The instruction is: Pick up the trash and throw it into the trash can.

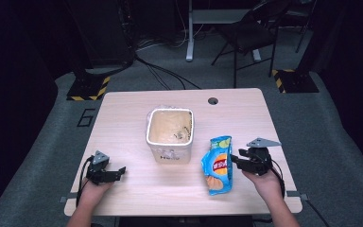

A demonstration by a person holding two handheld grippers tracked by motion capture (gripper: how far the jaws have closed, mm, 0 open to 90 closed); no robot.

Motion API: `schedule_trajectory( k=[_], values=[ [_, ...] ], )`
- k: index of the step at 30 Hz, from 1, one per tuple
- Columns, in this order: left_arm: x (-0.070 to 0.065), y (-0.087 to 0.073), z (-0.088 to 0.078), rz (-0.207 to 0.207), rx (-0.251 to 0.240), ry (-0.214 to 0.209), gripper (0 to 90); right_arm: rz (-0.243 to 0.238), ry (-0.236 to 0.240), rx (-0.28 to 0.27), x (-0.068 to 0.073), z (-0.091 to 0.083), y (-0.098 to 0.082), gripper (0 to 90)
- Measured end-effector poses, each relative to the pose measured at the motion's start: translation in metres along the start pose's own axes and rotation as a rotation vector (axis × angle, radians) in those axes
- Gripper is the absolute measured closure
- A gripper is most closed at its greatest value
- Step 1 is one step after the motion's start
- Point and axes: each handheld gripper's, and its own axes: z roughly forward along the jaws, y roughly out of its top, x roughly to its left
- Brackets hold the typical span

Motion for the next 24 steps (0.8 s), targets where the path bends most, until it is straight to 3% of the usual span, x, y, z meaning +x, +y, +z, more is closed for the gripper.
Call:
schedule_trajectory(
  k=[8,24],
  values=[
    [0.0,0.0,0.0,0.002,-0.002,-0.002,12.3,0.005,0.03,0.0,0.01,0.012,0.011,51.0],
    [0.0,0.0,0.0,0.002,-0.002,-0.003,12.3,0.006,0.064,0.063,0.015,0.028,0.003,52.8]
  ],
)
